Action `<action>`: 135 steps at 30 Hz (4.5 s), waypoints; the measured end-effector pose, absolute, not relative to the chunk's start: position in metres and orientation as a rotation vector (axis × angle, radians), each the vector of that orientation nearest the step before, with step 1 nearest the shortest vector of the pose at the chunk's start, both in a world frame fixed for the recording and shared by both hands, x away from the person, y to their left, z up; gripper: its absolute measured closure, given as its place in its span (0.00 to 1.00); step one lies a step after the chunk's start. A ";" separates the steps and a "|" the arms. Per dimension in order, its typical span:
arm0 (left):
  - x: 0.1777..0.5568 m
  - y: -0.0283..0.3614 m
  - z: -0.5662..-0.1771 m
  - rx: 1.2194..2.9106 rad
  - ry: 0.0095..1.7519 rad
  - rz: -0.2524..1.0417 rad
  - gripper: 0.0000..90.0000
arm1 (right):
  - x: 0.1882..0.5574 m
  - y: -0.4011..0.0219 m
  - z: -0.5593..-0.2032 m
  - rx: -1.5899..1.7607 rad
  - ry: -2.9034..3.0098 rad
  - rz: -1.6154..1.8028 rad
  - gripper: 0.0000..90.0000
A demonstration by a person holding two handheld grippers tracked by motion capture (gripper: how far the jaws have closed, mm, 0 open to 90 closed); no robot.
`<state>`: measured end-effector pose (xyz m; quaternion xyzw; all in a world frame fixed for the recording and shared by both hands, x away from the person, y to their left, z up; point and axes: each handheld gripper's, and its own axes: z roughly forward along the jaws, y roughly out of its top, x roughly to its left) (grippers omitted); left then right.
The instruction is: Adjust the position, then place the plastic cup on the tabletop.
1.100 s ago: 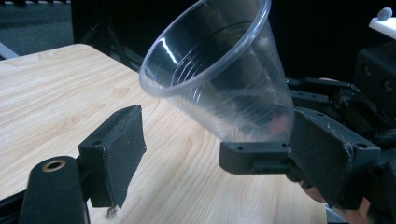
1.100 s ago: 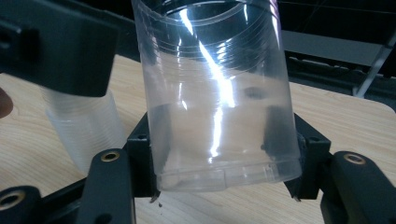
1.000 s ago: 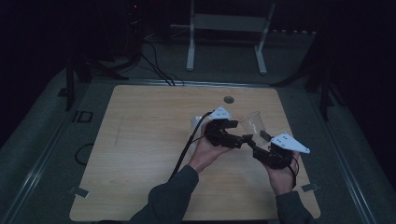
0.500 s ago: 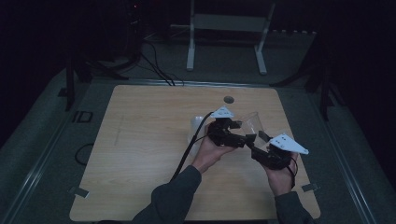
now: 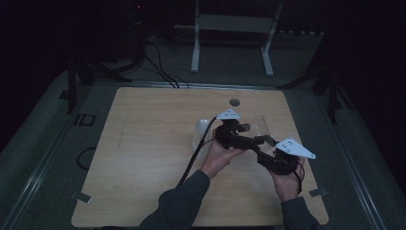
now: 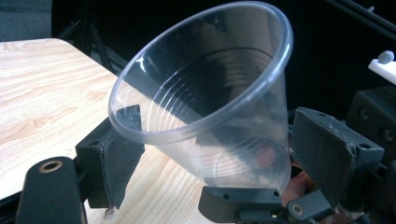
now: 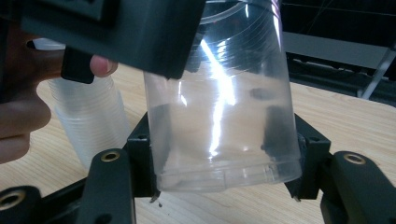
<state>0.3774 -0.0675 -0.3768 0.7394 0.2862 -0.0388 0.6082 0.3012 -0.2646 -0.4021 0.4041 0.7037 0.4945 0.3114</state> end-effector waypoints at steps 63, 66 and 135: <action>0.359 -0.074 -0.369 1.802 0.590 0.148 0.33 | 0.317 -0.272 -0.395 1.020 2.108 1.285 0.40; 0.360 -0.074 -0.368 1.794 0.594 0.146 0.33 | 0.317 -0.272 -0.395 1.018 2.097 1.289 0.43; 0.349 -0.080 -0.364 1.724 0.595 0.291 0.31 | 0.311 -0.281 -0.405 1.060 2.050 1.395 0.33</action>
